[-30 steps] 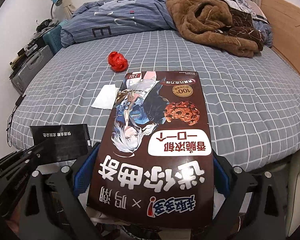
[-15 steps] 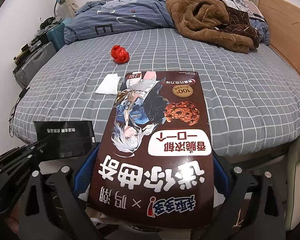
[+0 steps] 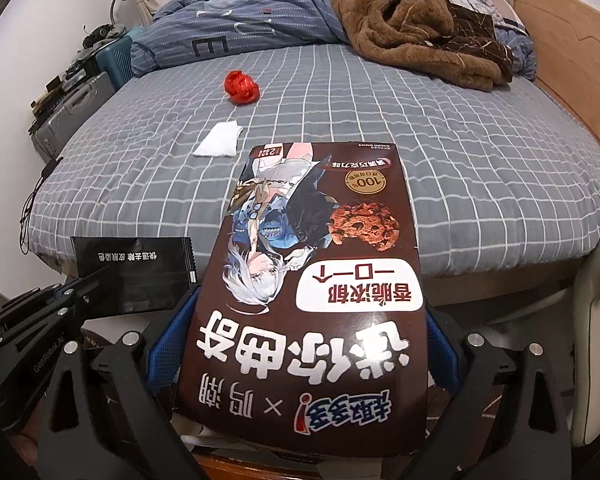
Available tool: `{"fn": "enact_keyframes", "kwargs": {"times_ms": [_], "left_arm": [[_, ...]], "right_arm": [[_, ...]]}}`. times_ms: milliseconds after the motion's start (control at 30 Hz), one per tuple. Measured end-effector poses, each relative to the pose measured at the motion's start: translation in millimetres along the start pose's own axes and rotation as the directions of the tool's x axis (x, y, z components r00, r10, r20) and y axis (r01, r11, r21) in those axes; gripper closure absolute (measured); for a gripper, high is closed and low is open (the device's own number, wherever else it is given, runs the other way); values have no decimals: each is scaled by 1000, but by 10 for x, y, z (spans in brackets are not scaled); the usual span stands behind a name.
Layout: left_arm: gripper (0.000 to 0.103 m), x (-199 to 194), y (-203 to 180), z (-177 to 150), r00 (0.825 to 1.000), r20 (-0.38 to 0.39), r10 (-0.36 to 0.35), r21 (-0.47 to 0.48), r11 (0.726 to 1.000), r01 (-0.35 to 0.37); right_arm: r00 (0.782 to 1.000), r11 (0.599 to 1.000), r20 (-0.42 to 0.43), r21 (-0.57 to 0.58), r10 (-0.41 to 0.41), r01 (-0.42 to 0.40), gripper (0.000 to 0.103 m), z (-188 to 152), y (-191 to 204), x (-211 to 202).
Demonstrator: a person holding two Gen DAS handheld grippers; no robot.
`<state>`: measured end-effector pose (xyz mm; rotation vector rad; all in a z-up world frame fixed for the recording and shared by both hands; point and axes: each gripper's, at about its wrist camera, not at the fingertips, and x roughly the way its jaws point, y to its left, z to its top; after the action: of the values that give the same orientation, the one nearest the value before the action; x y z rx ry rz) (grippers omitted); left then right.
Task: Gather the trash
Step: 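Lift the cookie box and black packet and carry them down to the bin, then lower the right tool into the bin and open it to drop the cookie box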
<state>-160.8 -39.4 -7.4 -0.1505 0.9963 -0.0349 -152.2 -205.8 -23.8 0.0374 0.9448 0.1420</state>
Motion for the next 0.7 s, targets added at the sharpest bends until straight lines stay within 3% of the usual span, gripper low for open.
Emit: {"fn": "enact_keyframes", "kwargs": {"times_ms": [700], "left_arm": [[101, 400, 26, -489, 995, -102, 5, 18, 1000, -4]], "right_arm": [[991, 1000, -135, -14, -4, 2, 11, -592, -21, 447]]}}
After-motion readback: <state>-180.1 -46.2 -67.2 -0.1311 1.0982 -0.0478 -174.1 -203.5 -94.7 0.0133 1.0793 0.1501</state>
